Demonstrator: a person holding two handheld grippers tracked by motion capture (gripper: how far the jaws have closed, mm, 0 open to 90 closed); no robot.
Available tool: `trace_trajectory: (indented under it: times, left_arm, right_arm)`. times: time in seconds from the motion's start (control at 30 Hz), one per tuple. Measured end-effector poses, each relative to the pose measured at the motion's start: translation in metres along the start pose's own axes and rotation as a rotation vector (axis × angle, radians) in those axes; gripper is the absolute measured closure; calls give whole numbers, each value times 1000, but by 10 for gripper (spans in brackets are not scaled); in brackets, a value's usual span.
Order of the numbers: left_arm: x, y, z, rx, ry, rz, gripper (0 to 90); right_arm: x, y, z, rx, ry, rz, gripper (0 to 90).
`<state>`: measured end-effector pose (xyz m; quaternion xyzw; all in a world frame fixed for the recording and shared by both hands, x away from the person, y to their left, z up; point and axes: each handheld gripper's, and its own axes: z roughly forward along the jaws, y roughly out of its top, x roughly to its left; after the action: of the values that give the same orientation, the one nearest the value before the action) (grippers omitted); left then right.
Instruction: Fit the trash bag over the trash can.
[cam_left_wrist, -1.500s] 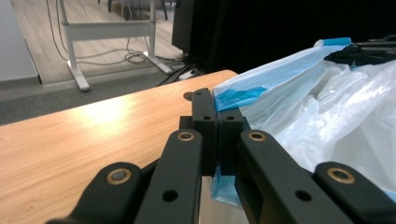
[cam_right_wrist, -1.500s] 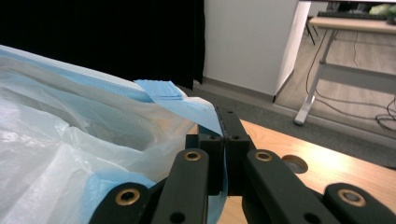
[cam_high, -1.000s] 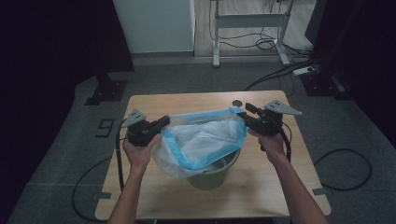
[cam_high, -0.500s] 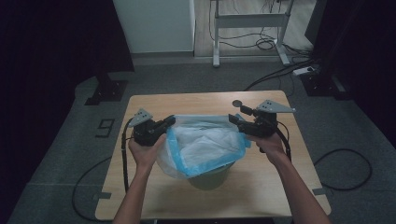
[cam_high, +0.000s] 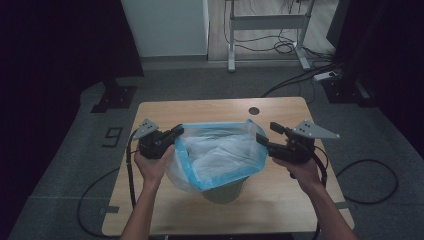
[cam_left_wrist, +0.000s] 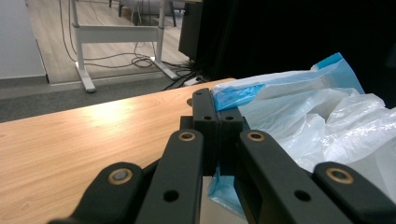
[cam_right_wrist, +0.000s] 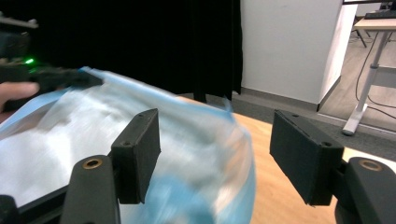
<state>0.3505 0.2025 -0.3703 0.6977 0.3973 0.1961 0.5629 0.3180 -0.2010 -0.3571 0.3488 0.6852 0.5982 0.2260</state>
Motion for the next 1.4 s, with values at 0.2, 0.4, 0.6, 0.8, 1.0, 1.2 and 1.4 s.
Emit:
trace_trajectory:
  times: [0.2,0.4,0.6,0.8,1.0,1.2,1.4]
  left_arm:
    - [0,-2,-2,-8,8,-4,893]
    - [0,-2,-3,-16,10,-4,893]
    - [-2,-1,-4,-24,7,-4,893]
    - [-2,-2,-6,-30,10,-2,893]
    - [-1,-2,-8,-43,11,-4,893]
    - [3,-1,-15,-66,12,-17,893]
    - [9,-9,-37,-83,-16,-41,893]
  right_arm:
    - [19,-25,-25,9,0,13,317]
    - [35,-41,-46,-23,4,26,314]
    - [43,-41,-50,-13,11,12,324]
    - [42,-58,-40,8,-10,44,412]
    - [53,-61,-30,12,-8,-43,816]
    - [47,-61,-32,46,-4,-63,889]
    - [32,-71,-48,80,24,-13,891]
